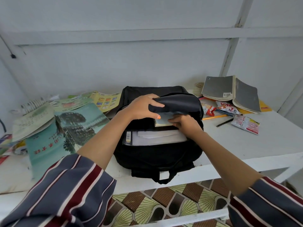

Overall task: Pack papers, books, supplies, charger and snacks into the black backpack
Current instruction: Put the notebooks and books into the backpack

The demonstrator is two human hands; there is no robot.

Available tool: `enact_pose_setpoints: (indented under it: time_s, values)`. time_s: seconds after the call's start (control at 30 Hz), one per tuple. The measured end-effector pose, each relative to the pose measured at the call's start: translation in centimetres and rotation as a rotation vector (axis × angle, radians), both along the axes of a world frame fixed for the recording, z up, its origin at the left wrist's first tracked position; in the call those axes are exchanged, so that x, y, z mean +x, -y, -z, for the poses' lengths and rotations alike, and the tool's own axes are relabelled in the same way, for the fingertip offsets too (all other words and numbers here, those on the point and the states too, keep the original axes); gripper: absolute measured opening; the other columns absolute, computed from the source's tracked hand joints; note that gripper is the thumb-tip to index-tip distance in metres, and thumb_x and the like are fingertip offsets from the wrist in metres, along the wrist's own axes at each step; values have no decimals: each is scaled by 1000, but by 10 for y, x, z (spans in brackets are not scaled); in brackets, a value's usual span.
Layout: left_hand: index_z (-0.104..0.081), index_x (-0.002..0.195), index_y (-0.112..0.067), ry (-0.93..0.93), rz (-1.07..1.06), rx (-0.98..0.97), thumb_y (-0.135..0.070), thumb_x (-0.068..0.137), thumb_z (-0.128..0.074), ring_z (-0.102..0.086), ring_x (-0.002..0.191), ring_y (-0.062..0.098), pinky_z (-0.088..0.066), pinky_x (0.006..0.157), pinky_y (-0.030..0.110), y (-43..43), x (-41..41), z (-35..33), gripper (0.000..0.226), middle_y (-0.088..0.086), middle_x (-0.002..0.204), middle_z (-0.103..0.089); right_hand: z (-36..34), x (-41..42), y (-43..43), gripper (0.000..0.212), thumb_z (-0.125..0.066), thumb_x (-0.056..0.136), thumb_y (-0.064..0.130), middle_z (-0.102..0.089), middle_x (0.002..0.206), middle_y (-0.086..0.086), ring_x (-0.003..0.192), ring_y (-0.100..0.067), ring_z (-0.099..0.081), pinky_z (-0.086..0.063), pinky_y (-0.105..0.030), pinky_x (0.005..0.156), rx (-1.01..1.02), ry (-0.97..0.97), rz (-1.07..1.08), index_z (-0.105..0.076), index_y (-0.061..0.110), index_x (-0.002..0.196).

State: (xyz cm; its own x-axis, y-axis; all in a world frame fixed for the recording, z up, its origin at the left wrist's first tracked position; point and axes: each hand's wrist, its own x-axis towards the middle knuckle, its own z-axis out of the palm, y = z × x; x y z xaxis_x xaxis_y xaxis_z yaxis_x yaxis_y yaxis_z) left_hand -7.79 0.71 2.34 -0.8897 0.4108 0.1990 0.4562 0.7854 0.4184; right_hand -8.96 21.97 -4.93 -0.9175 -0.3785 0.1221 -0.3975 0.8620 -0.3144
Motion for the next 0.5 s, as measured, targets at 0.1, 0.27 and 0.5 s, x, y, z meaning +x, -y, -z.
enact_pose_setpoints:
  time_s: [0.1, 0.27, 0.5]
  values:
    - [-63, 119, -32, 7, -7, -1, -35, 73, -76, -42, 127, 16, -33, 108, 42, 1, -1, 1, 48, -3, 141, -44, 1, -1, -1, 31, -51, 95, 21, -52, 137, -2, 126, -24, -48, -40, -37, 103, -2, -15, -12, -60, 28, 124]
    - [-63, 119, -32, 10, -2, -1, -34, 73, -76, -42, 127, 17, -33, 107, 43, 1, -1, 1, 48, -2, 140, -44, 3, -2, -3, 32, -57, 92, 22, -55, 134, -2, 124, -22, -49, -40, -36, 102, -15, -32, -8, -61, 24, 123]
    - [-63, 119, -31, 13, -2, 1, -32, 74, -76, -41, 127, 17, -32, 108, 43, 0, 1, 0, 47, -1, 140, -44, 6, -4, -2, 31, -56, 92, 23, -57, 131, -3, 121, -23, -52, -42, -35, 100, -20, -50, 4, -62, 25, 122]
